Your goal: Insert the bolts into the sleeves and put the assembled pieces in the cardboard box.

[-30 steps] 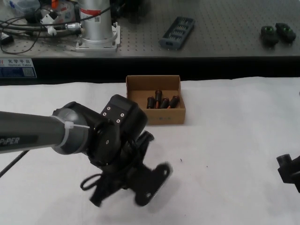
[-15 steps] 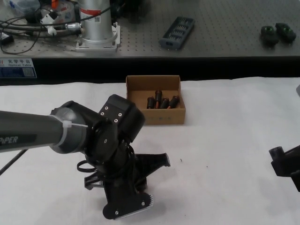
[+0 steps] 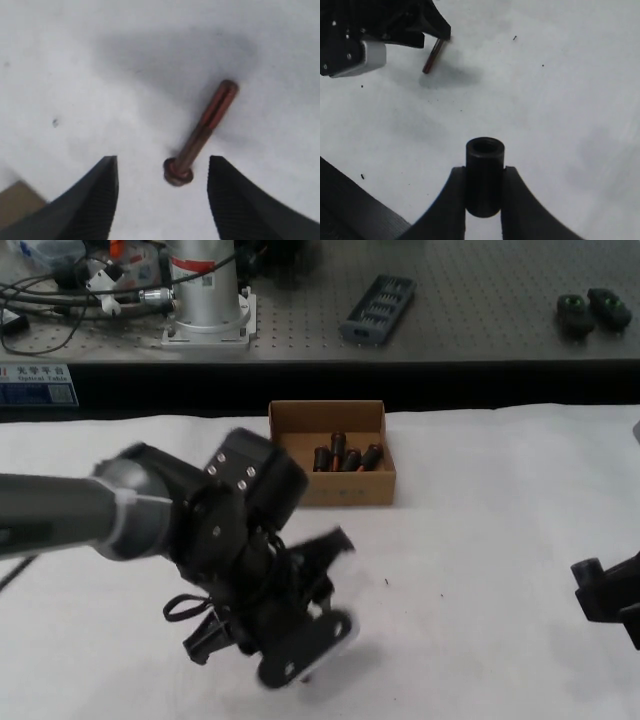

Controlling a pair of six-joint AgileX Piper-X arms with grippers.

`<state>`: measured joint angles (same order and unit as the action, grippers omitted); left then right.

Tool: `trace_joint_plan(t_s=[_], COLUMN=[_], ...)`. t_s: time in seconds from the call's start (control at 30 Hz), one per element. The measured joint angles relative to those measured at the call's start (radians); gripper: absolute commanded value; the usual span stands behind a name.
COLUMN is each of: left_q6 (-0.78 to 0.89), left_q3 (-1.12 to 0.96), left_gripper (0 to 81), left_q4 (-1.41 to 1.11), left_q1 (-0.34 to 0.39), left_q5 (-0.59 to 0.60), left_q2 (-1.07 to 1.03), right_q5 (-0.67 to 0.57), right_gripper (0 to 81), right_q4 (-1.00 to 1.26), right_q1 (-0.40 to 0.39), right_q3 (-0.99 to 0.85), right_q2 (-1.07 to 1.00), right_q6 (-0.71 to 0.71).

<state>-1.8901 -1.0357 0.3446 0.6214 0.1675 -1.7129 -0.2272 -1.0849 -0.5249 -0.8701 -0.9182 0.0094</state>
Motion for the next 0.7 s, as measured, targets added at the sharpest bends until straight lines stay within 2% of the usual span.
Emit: trace_joint_plan(t_s=[0.07,0.17,0.43,0.47,0.5,0.53,0.57,0.6,0.7], left_q6=[0.17,0.549,1.859,1.89,2.17,2.297,2.297,2.398,2.566], left_q3=[0.0,0.0,0.0,0.0,0.0,0.0,0.0,0.0,0.0], left_gripper=[39.9,39.9,39.9,39.9,39.9,39.9,39.9,39.9,39.9], left_q4=[0.001,0.005,0.057,0.061,0.061,0.06,0.06,0.06,0.055], left_q1=[0.0,0.0,0.009,0.011,0.011,0.012,0.012,0.012,0.012], left_q5=[-0.004,-0.006,-0.006,-0.006,-0.006,-0.011,-0.011,-0.014,-0.014], left_q2=[0.056,0.14,0.23,0.225,0.224,0.219,0.217,0.209,0.164], right_q5=[0.0,0.0,0.0,0.0,0.0,0.0,0.0,0.0,0.0], right_gripper=[2.9,2.9,2.9,2.9,2.9,2.9,2.9,2.9,2.9], right_q4=[-0.011,-0.035,-0.071,-0.071,-0.073,-0.073,-0.073,-0.073,-0.073], right_q1=[0.0,0.0,0.0,0.0,0.0,0.0,0.0,0.0,0.0], right_q3=[0.0,0.0,0.0,0.0,0.0,0.0,0.0,0.0,0.0], right_q2=[0.0,0.0,0.0,0.0,0.0,0.0,0.0,0.0,0.0], right_q6=[0.014,0.042,0.129,0.141,0.157,0.163,0.166,0.17,0.172])
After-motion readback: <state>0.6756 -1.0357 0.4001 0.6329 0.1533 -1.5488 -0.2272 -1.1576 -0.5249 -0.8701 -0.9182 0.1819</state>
